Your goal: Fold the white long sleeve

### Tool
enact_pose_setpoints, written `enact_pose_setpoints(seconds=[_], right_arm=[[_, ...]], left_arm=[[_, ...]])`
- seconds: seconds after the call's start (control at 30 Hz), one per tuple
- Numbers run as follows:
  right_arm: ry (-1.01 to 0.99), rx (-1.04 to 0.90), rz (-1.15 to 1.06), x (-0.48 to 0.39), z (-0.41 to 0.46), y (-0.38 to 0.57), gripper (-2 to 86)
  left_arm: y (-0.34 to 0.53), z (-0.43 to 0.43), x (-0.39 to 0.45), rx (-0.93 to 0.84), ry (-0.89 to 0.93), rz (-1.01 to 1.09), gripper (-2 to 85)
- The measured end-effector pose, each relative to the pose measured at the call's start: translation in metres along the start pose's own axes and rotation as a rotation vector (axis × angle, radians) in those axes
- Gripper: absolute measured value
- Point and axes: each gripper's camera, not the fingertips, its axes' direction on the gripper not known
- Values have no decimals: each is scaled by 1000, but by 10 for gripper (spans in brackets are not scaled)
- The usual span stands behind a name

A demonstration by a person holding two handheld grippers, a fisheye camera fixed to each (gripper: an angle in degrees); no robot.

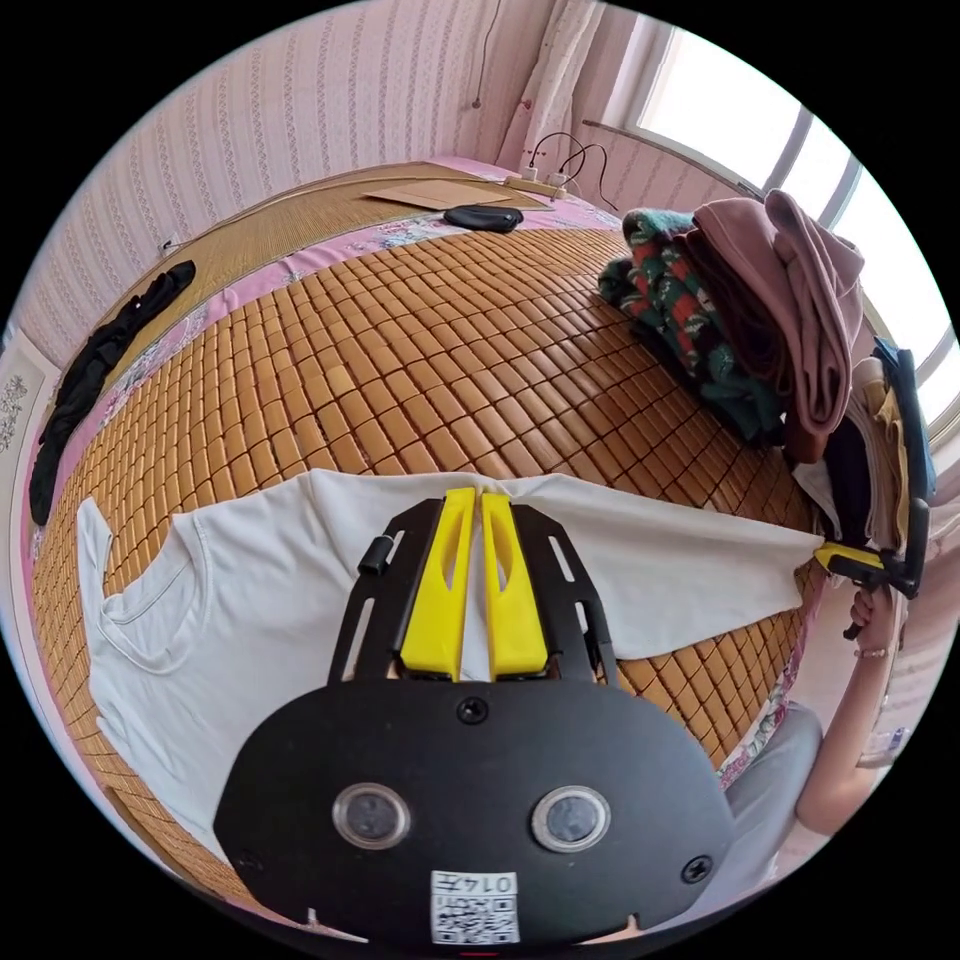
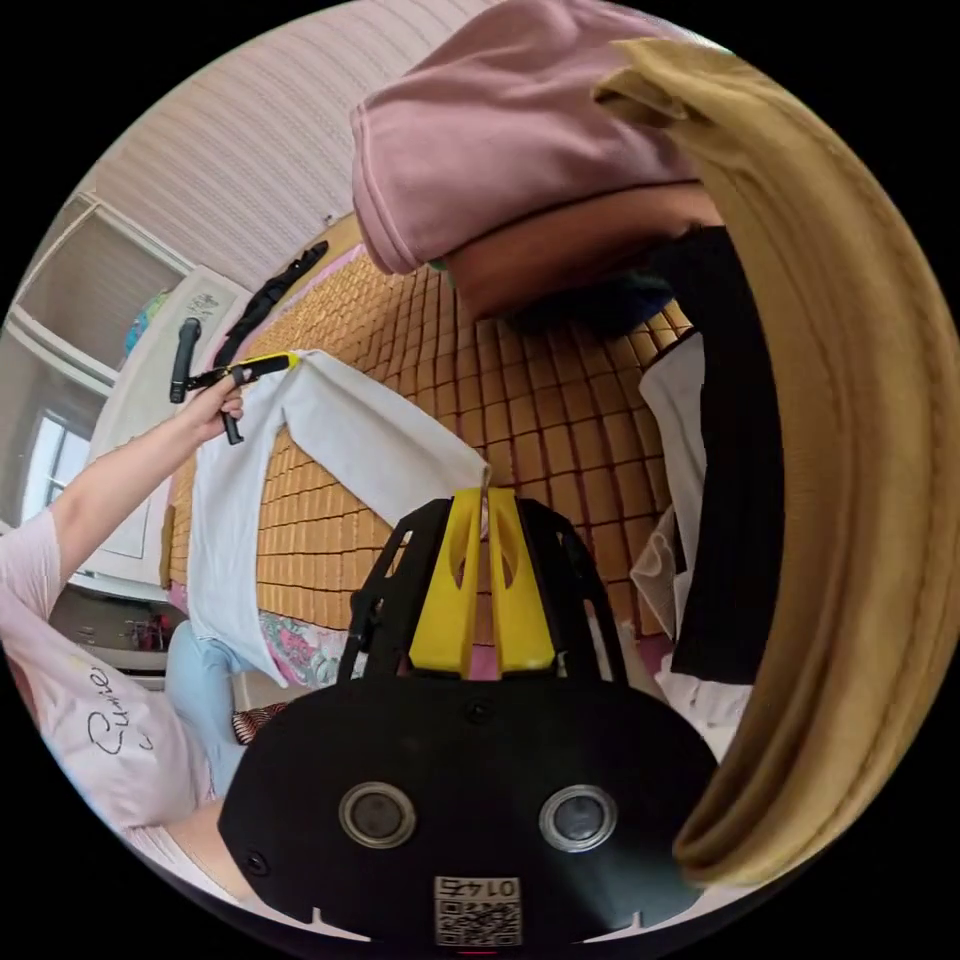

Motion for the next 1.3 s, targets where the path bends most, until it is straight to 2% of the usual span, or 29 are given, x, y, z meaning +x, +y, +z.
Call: enact_pose_setpoints(seconds=[0.37,0.47,0.57,0.7,0.83,0.93,1.03,1.17,1.3], right_arm=[[231,103,167,9,58,-40,0],[260,118,162,7,72,-46,0],[271,121,167,8,84,-51,0],[278,122,170,11,99,-54,-1],[307,129,186,17,114,-53,-7],[431,192,124,1,116,-51,-9],[379,274,14,-15,126,-52,-9],[353,158,-4,-3,172,-62,-9],[338,146,35,19,189,-59,-10]], left_arm=[[-31,7,7,41,7,-16,-3],[-33,-9,5,54,41,-39,-1],[-16,-31,23,66,134,35,-5],[38,-49,97,28,136,229,-8],[83,-54,184,72,148,368,-10],[87,-53,225,92,159,387,-10],[86,-62,258,100,254,410,-10],[88,-70,304,96,283,478,-10],[84,-74,362,91,333,544,-10]])
